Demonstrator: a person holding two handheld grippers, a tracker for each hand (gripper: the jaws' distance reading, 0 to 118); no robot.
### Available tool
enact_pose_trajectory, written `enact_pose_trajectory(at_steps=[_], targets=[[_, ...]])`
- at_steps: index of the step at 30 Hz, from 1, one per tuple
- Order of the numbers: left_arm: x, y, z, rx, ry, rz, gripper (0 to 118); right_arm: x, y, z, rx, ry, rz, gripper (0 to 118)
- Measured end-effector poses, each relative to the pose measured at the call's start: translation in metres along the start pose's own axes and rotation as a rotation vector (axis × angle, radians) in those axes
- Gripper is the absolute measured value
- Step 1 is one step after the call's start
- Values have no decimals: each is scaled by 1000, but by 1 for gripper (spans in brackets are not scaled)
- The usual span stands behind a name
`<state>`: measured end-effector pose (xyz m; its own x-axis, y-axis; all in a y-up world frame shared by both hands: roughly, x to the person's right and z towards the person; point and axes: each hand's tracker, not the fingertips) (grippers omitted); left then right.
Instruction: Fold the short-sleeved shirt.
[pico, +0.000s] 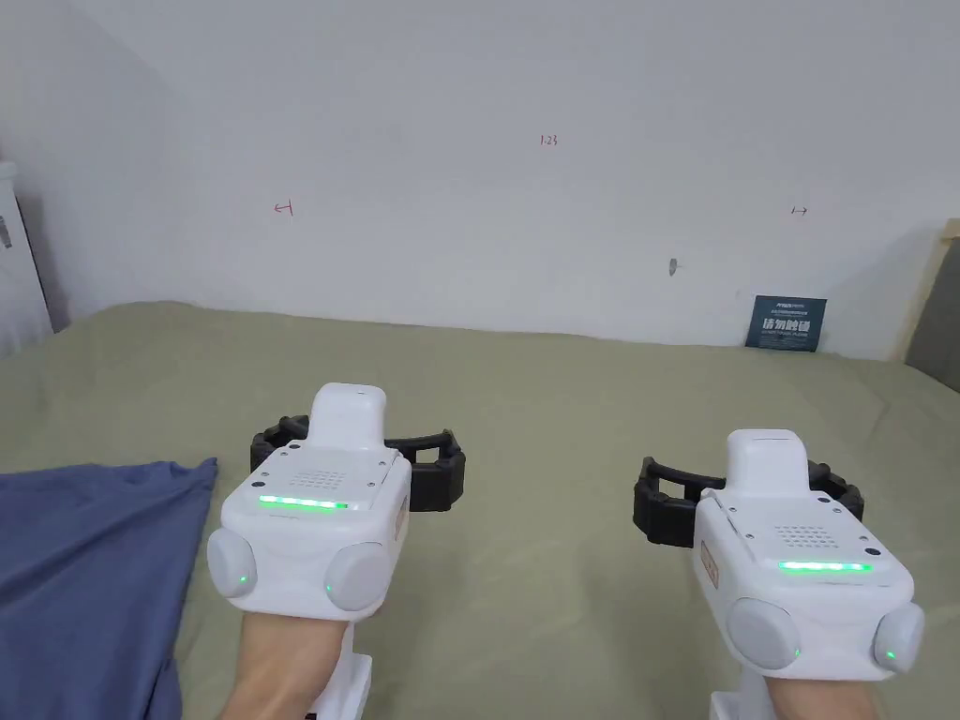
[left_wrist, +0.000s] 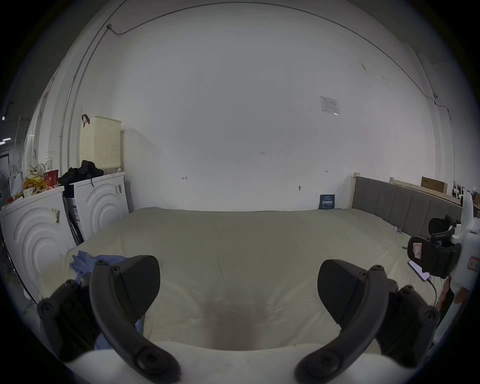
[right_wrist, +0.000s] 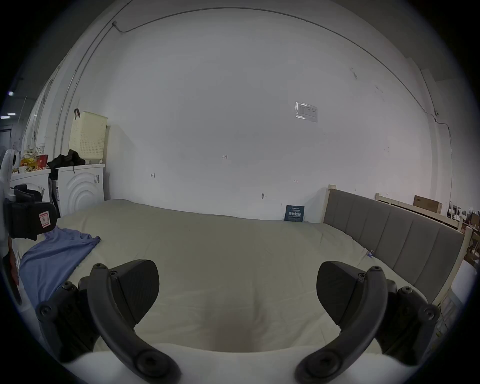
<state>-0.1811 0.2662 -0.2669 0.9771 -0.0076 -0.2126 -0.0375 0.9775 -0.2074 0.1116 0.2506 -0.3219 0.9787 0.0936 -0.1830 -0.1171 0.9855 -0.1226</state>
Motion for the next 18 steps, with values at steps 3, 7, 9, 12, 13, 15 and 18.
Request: enact_pose_trajectory(at_steps=[3,7,9,12,13,15,18], targets=[[-1,0,0,1,1,-1,118,0,1,0,2,-2,-1,118],[-1,1,0,2,1,1,118,-1,1,1,4,-1,3,118],[-1,1,0,2,1,1,118,-1,1,1,3,0,2,118],[-1,0,0,1,1,0,118,-1,1,1,0,2,4,118],[-1,0,0,1,2,1,118,-1,1,1,0,2,5,118],[-1,0,0,-1,1,3,118,-1,0,1,1,1,6,118],[-1,-1,0,-1,3,1,118,-1,0,1,-1,1,4,118]])
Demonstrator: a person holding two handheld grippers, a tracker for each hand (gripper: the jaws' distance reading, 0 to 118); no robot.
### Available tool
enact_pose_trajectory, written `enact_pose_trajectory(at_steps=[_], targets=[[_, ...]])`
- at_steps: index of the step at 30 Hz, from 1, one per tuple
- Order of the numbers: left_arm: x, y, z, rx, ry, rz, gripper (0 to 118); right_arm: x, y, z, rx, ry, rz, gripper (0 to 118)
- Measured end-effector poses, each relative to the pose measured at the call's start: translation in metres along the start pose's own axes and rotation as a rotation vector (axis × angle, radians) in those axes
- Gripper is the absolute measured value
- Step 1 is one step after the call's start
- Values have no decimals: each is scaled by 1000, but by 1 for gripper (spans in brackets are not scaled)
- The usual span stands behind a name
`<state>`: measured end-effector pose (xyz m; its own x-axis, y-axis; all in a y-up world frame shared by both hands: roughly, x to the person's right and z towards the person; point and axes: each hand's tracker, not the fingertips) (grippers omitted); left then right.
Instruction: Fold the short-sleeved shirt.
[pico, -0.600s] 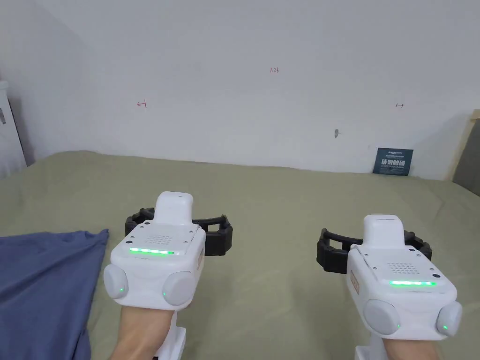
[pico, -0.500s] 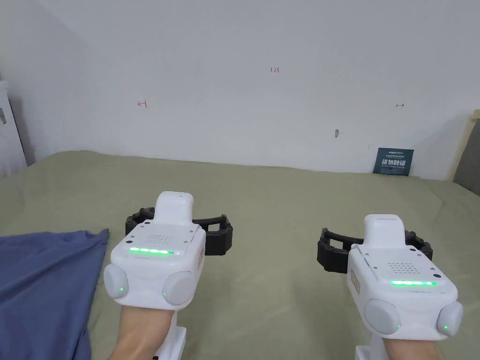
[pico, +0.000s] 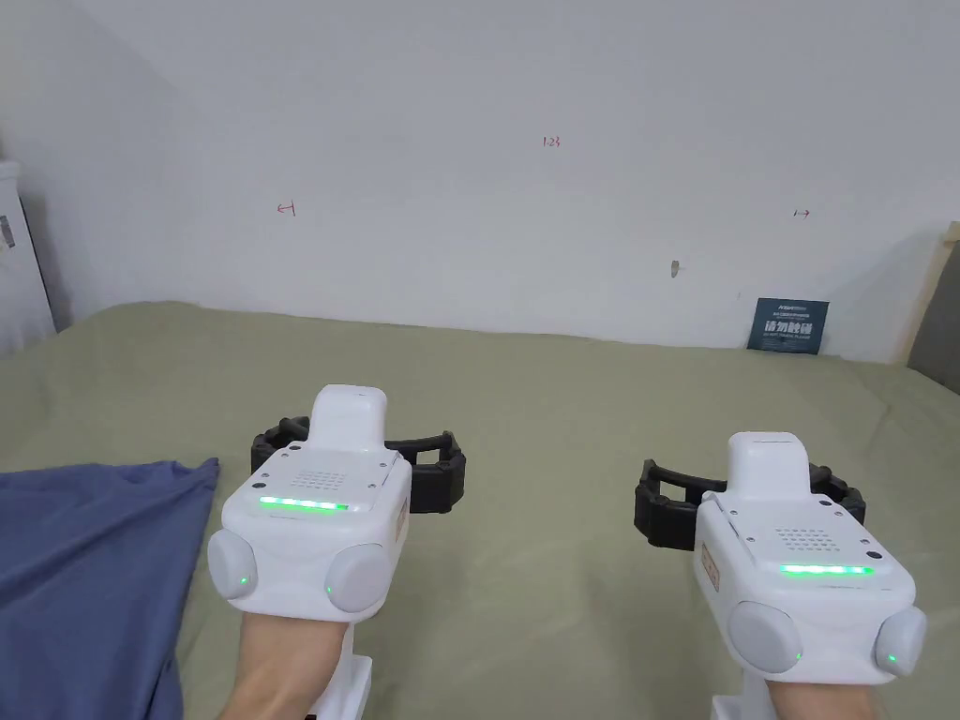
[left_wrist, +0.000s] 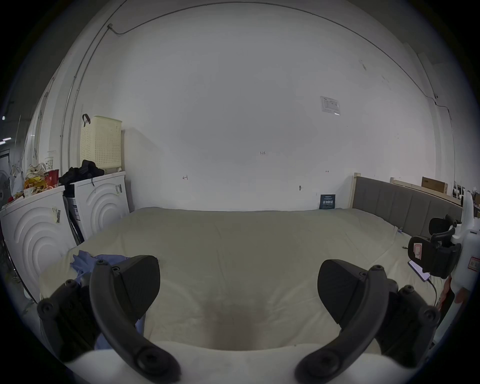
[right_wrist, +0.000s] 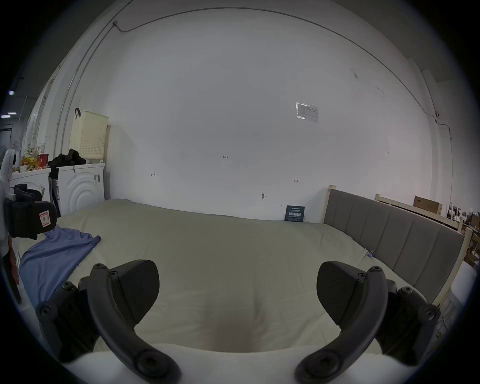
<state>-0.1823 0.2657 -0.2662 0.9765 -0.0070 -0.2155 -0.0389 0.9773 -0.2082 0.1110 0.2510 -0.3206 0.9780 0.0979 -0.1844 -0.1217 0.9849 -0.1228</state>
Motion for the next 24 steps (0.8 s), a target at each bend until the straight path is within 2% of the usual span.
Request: enact_pose_trajectory(at_steps=[24], targets=[[-5,-2,-2,-19,10,25,118,-1,-4,-1,-10,2,-1,118]])
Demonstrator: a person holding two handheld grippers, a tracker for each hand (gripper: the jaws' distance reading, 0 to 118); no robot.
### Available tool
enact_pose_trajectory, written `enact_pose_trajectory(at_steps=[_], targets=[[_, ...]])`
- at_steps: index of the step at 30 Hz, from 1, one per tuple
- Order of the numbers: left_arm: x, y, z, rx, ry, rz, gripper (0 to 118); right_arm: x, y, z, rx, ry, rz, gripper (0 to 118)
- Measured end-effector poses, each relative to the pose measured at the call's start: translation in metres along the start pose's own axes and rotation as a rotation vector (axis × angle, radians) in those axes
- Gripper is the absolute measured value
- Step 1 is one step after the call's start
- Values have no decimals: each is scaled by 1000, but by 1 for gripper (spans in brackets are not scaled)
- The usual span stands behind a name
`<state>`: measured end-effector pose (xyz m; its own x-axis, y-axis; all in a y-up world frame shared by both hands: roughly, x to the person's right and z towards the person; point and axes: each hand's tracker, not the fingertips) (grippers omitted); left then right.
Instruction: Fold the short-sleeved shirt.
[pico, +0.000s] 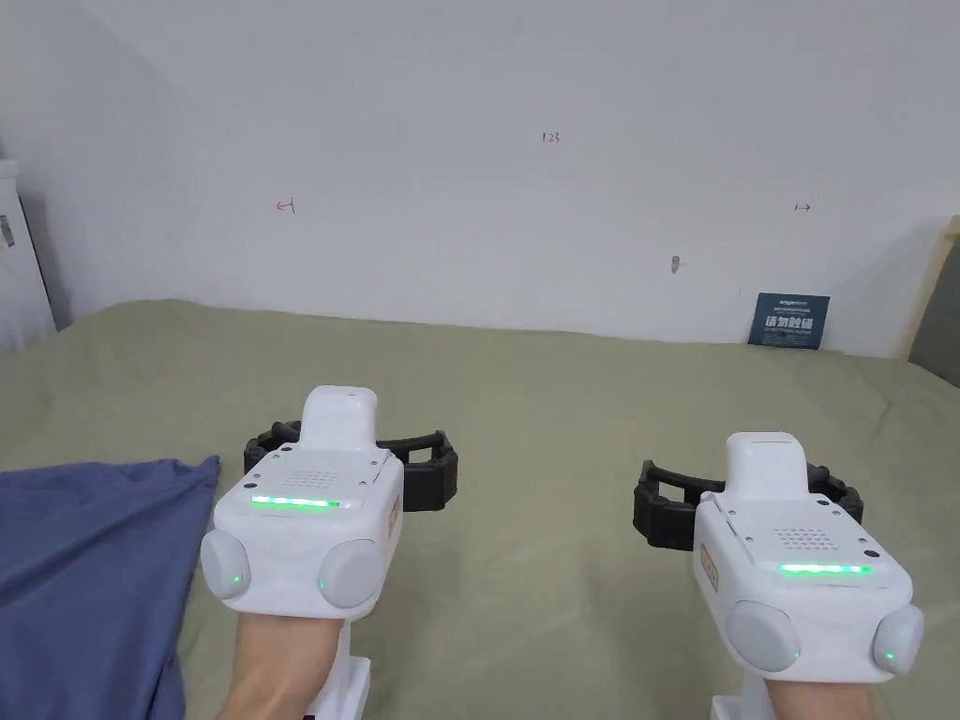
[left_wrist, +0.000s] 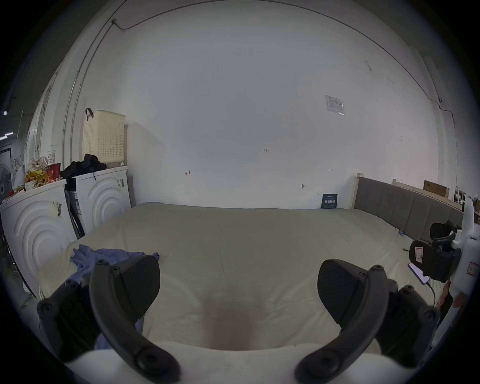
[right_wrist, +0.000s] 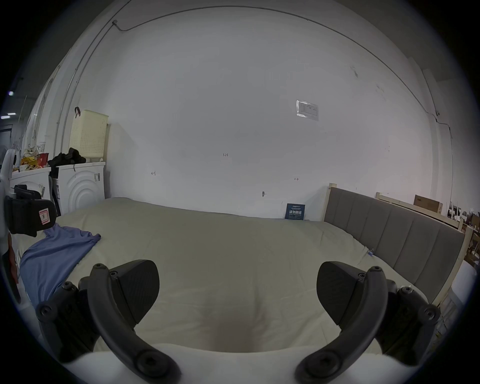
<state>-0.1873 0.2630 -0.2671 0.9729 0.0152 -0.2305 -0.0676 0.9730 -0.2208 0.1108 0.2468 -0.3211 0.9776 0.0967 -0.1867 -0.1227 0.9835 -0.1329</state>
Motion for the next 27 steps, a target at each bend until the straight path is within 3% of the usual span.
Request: enact_pose_trajectory(at_steps=[27], targets=[[5,-5,3,-6,-12,-23,118,1,-7,1,-14,-4,-5,118]])
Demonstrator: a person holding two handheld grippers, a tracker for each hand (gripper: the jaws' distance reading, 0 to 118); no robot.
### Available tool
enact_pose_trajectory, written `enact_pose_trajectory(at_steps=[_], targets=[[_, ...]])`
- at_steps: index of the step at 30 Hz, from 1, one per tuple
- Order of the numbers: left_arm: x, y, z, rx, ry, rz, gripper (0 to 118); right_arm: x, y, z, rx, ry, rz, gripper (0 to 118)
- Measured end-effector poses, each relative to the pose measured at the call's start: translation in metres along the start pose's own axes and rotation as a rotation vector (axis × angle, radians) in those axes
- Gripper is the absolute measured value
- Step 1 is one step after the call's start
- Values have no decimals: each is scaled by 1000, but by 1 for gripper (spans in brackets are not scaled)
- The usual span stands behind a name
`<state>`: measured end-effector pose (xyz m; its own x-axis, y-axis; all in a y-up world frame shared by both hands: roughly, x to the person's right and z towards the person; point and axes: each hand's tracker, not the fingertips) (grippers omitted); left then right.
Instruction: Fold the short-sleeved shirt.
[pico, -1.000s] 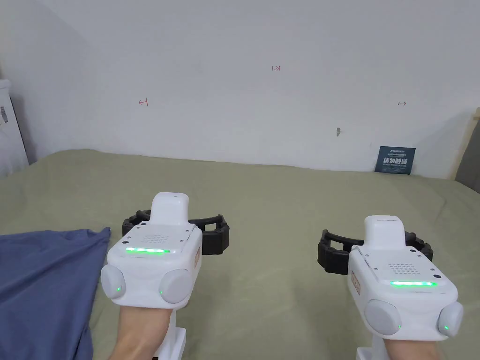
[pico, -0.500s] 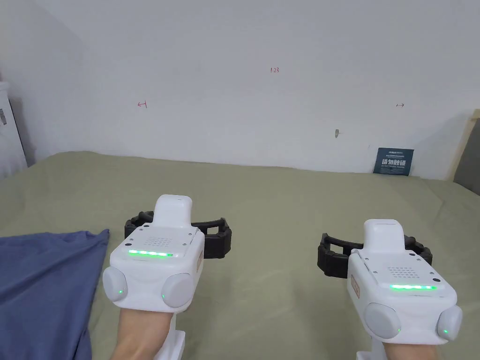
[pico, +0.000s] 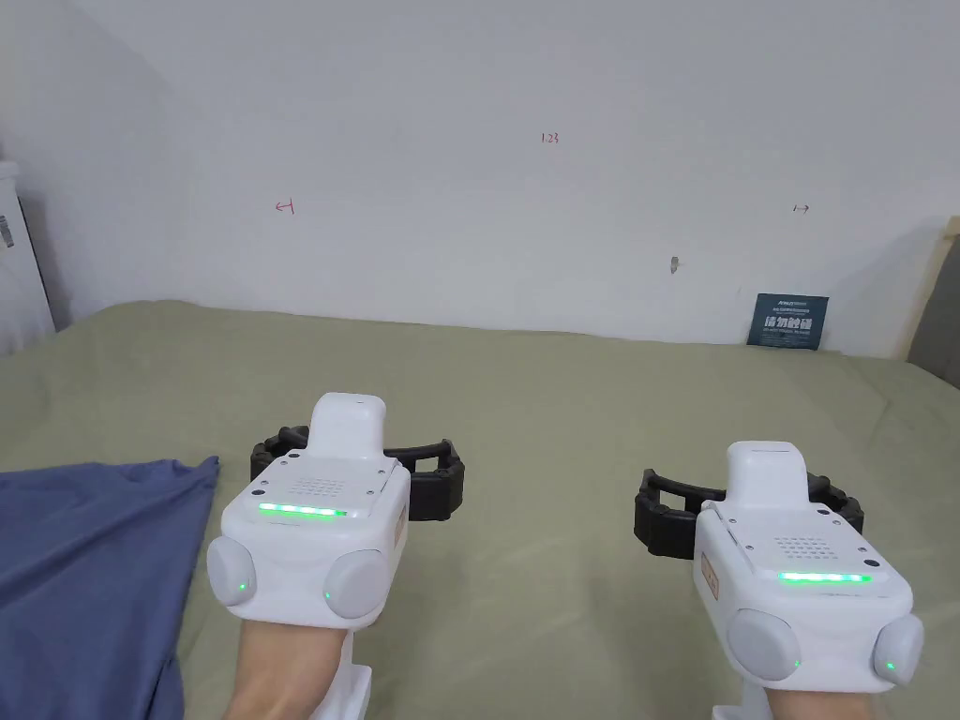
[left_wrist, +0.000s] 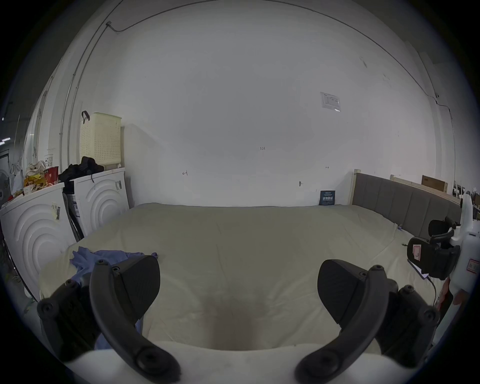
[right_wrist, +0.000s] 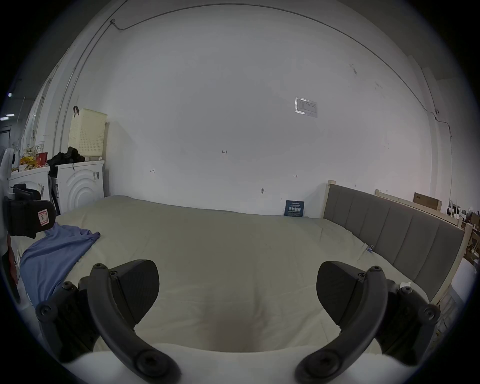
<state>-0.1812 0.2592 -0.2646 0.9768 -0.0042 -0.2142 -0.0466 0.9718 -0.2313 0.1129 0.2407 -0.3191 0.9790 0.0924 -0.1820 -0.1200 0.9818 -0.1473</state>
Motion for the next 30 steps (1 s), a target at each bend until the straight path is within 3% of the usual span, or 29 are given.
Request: enact_pose_trajectory(at_steps=[21,30], targets=[[3,-4,2,47,68,-56,118,-4,-2,5,22,-3,18,118],[0,0,4,44,13,-42,118,-2,1,5,38,-10,13,118]])
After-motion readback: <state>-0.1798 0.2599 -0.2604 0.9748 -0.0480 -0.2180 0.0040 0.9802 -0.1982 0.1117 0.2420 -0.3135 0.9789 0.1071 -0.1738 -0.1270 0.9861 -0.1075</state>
